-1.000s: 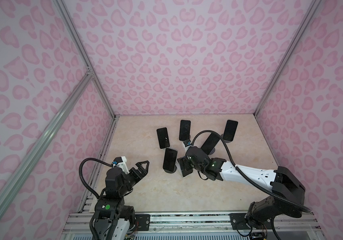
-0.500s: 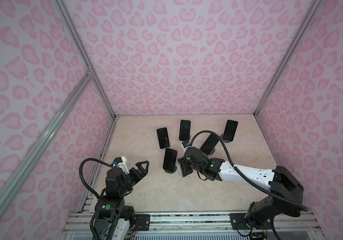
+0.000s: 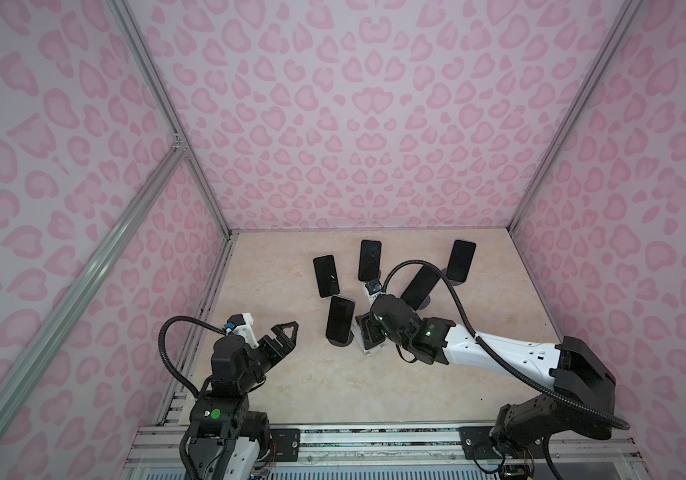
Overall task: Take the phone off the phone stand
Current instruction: 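Lift the pale green phone up off the white stand with the right gripper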
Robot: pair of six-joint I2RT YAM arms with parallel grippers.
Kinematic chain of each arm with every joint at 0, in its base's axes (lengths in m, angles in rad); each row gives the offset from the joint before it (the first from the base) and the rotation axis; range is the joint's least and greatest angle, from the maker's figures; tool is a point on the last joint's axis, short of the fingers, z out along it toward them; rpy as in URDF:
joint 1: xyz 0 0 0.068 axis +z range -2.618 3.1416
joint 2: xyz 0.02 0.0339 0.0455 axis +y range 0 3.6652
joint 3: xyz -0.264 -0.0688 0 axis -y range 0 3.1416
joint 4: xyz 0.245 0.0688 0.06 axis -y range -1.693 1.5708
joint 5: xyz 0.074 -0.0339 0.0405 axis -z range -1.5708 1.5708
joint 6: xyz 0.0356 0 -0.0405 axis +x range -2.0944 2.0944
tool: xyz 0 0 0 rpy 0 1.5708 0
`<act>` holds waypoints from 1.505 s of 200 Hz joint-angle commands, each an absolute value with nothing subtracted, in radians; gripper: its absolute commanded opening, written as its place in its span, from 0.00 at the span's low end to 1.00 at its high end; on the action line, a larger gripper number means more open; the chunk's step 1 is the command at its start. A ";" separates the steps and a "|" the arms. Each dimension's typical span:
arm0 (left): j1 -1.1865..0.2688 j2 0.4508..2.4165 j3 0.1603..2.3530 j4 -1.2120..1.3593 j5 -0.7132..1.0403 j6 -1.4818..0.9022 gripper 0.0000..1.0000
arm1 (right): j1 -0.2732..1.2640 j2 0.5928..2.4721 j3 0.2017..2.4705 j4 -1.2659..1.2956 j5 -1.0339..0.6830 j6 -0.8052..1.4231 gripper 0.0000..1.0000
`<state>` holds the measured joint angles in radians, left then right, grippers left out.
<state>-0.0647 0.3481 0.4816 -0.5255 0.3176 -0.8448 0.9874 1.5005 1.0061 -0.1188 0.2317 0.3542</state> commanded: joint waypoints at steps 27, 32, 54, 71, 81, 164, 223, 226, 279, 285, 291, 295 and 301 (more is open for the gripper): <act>-0.063 0.356 0.513 -0.512 0.321 -0.839 1.00 | 0.995 1.462 1.016 -0.142 0.284 0.349 0.61; -0.064 0.359 0.516 -0.511 0.321 -0.838 1.00 | 0.996 1.457 1.016 -0.147 0.288 0.350 0.61; -0.064 0.369 0.533 -0.508 0.322 -0.837 1.00 | 0.996 1.421 1.014 -0.172 0.300 0.358 0.61; -0.064 0.378 0.547 -0.508 0.324 -0.834 1.00 | 0.996 1.387 1.003 -0.194 0.324 0.368 0.61; -0.066 0.384 0.554 -0.504 0.325 -0.834 1.00 | 0.996 1.372 1.001 -0.221 0.337 0.370 0.61; -0.092 0.461 0.562 -0.368 0.380 -0.902 0.98 | 0.989 1.127 0.914 -0.464 0.478 0.437 0.60; -0.188 0.495 0.548 -0.235 0.383 -0.950 0.96 | 0.948 0.992 0.825 -0.644 0.471 0.571 0.60; -0.195 0.497 0.550 -0.233 0.380 -0.950 0.96 | 0.946 0.987 0.820 -0.652 0.468 0.580 0.60; -0.271 0.490 0.534 -0.203 0.332 -0.968 0.96 | 0.880 0.949 0.803 -0.762 0.401 0.659 0.59; -0.274 0.492 0.530 -0.198 0.331 -0.973 0.96 | 0.874 0.948 0.803 -0.771 0.395 0.666 0.59; -0.277 0.492 0.529 -0.198 0.331 -0.974 0.96 | 0.869 0.946 0.801 -0.778 0.386 0.672 0.60; -0.280 0.494 0.529 -0.198 0.333 -0.976 0.96 | 0.867 0.945 0.800 -0.782 0.382 0.676 0.59; -0.282 0.495 0.532 -0.199 0.337 -0.973 0.96 | 0.862 0.945 0.801 -0.787 0.375 0.681 0.59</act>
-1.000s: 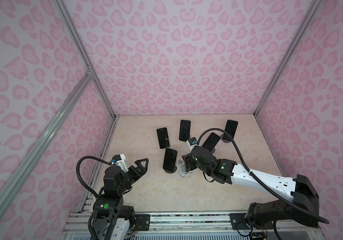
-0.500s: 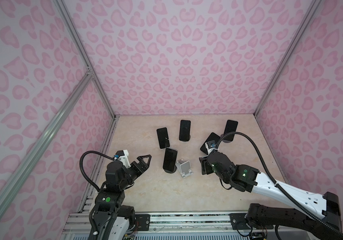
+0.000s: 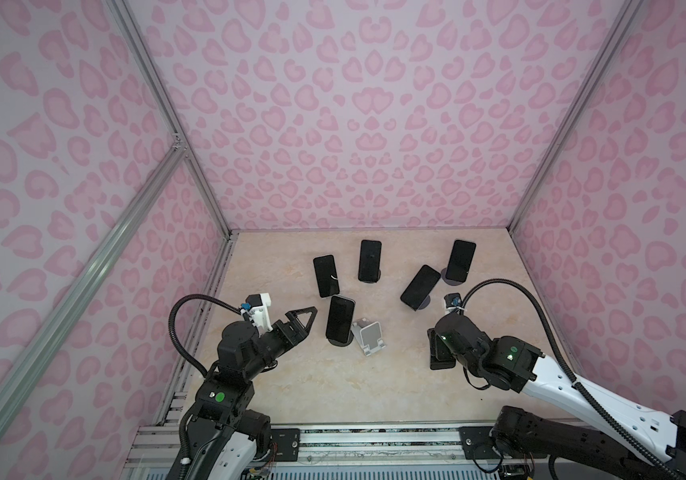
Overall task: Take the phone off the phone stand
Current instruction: 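Lift the pale green phone up off the white stand with the right gripper, then carry the held phone toward the robot and lower it near the table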
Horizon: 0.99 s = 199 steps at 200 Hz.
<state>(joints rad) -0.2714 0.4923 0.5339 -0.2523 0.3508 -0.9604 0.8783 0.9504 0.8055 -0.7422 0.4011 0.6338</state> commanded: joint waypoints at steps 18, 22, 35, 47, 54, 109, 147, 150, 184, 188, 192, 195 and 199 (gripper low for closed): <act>-0.285 0.491 0.541 -0.211 0.343 -0.968 0.96 | 0.861 0.949 0.802 -0.799 0.359 0.696 0.59; -0.286 0.488 0.543 -0.213 0.344 -0.966 0.96 | 0.861 0.951 0.805 -0.798 0.356 0.697 0.59; -0.286 0.475 0.544 -0.217 0.345 -0.963 0.96 | 0.859 0.965 0.811 -0.804 0.346 0.698 0.59; -0.286 0.460 0.543 -0.224 0.344 -0.963 0.96 | 0.859 0.983 0.820 -0.811 0.341 0.699 0.59; -0.285 0.449 0.542 -0.228 0.344 -0.961 0.96 | 0.858 0.995 0.824 -0.811 0.335 0.699 0.59; -0.285 0.352 0.532 -0.291 0.337 -0.949 0.97 | 0.831 1.053 0.808 -0.779 0.280 0.718 0.58; -0.286 0.292 0.543 -0.351 0.324 -0.929 0.97 | 0.799 1.109 0.782 -0.713 0.200 0.707 0.57; -0.285 0.289 0.544 -0.356 0.323 -0.929 0.97 | 0.795 1.116 0.781 -0.706 0.190 0.705 0.57; -0.285 0.259 0.562 -0.408 0.324 -0.919 0.97 | 0.754 1.192 0.782 -0.667 0.117 0.693 0.56; -0.285 0.252 0.563 -0.413 0.323 -0.919 0.97 | 0.749 1.204 0.784 -0.664 0.112 0.688 0.56; -0.285 0.249 0.566 -0.417 0.322 -0.919 0.97 | 0.747 1.211 0.786 -0.663 0.108 0.686 0.56; -0.285 0.244 0.566 -0.419 0.321 -0.919 0.97 | 0.744 1.218 0.788 -0.663 0.104 0.684 0.56; -0.286 0.238 0.566 -0.424 0.318 -0.920 0.97 | 0.740 1.229 0.789 -0.661 0.102 0.682 0.56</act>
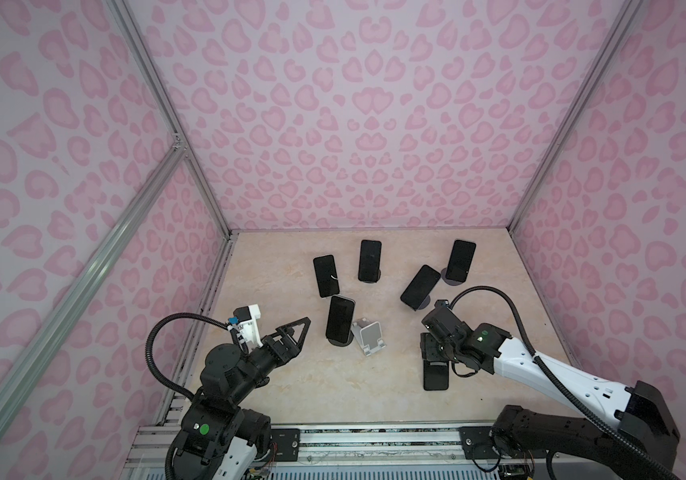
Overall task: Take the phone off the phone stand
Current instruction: 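Carry the held phone toward the robot and lower it near the table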
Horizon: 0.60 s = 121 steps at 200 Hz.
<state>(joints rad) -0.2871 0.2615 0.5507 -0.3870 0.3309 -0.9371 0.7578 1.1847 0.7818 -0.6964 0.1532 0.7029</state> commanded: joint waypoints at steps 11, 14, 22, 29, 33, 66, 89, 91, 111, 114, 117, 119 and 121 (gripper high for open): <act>-0.285 0.222 0.565 -0.435 0.311 -0.919 0.97 | 0.729 1.264 0.799 -0.666 0.083 0.670 0.55; -0.286 0.218 0.567 -0.440 0.308 -0.919 0.97 | 0.727 1.269 0.801 -0.666 0.080 0.668 0.55; -0.286 0.207 0.569 -0.451 0.303 -0.918 0.97 | 0.724 1.294 0.811 -0.673 0.076 0.668 0.55; -0.286 0.199 0.569 -0.458 0.299 -0.918 0.97 | 0.723 1.309 0.813 -0.668 0.079 0.667 0.55; -0.286 0.193 0.569 -0.462 0.299 -0.919 0.97 | 0.723 1.315 0.811 -0.659 0.080 0.668 0.54; -0.285 0.164 0.582 -0.490 0.280 -0.914 0.97 | 0.705 1.374 0.795 -0.604 0.084 0.675 0.53; -0.285 0.157 0.585 -0.495 0.267 -0.913 0.97 | 0.696 1.415 0.788 -0.581 0.085 0.669 0.53; -0.285 0.157 0.586 -0.496 0.266 -0.913 0.97 | 0.695 1.416 0.788 -0.580 0.085 0.669 0.53; -0.285 0.168 0.592 -0.498 0.262 -0.914 0.97 | 0.677 1.452 0.777 -0.556 0.067 0.670 0.52; -0.285 0.172 0.593 -0.500 0.262 -0.912 0.98 | 0.676 1.457 0.774 -0.551 0.066 0.669 0.52; -0.285 0.174 0.596 -0.502 0.262 -0.912 0.97 | 0.674 1.461 0.773 -0.549 0.066 0.669 0.52; -0.285 0.175 0.598 -0.504 0.262 -0.911 0.97 | 0.675 1.466 0.773 -0.546 0.067 0.666 0.52; -0.286 0.178 0.599 -0.506 0.261 -0.909 0.97 | 0.674 1.470 0.773 -0.545 0.068 0.665 0.52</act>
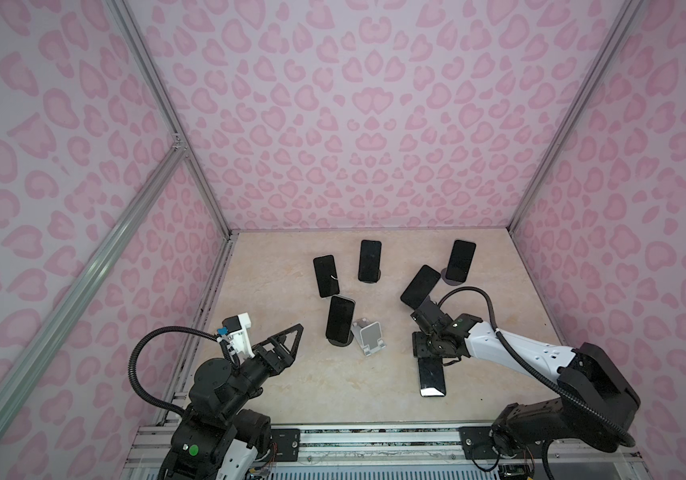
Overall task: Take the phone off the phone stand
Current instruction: 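Carry the held phone toward the robot and lower it near the table, then open the right gripper to release the phone, then move over the white stand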
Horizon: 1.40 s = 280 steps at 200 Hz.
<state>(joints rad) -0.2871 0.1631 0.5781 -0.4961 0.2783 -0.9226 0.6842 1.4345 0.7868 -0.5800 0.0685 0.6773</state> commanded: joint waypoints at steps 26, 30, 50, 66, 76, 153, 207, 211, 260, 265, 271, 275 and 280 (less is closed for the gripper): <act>-0.287 0.207 0.642 -0.579 0.224 -0.895 0.97 | 0.675 1.518 0.788 -0.545 0.077 0.651 0.52; -0.286 0.212 0.651 -0.595 0.216 -0.898 0.97 | 0.674 1.522 0.786 -0.542 0.076 0.650 0.52; -0.286 0.233 0.691 -0.655 0.181 -0.907 0.97 | 0.674 1.529 0.771 -0.521 0.049 0.661 0.53; -0.286 0.243 0.701 -0.658 0.152 -0.941 0.97 | 0.673 1.540 0.756 -0.500 0.040 0.673 0.56; -0.286 0.256 0.708 -0.650 0.144 -0.959 0.97 | 0.674 1.548 0.746 -0.484 0.035 0.681 0.57; -0.308 0.600 0.820 -0.640 0.170 -0.965 0.94 | 0.663 1.505 0.737 -0.454 0.072 0.646 0.89; -0.328 0.601 0.871 -0.660 0.046 -0.953 0.93 | 0.645 1.470 0.905 -0.576 0.047 0.565 0.95; -0.328 0.600 0.881 -0.672 0.036 -0.943 0.93 | 0.644 1.470 0.918 -0.583 0.045 0.560 0.95; -0.328 0.643 0.962 -0.700 -0.032 -0.850 0.94 | 0.646 1.511 1.120 -0.649 0.027 0.440 0.93; -0.328 0.647 0.963 -0.690 -0.030 -0.846 0.94 | 0.652 1.514 1.130 -0.648 0.027 0.425 0.93; -0.328 0.654 0.967 -0.684 -0.025 -0.843 0.94 | 0.662 1.515 1.139 -0.653 0.028 0.410 0.93; -0.328 0.658 0.968 -0.683 -0.022 -0.845 0.94 | 0.672 1.513 1.145 -0.654 0.032 0.400 0.92; -0.328 0.662 0.967 -0.684 -0.015 -0.851 0.94 | 0.687 1.506 1.147 -0.650 0.036 0.385 0.93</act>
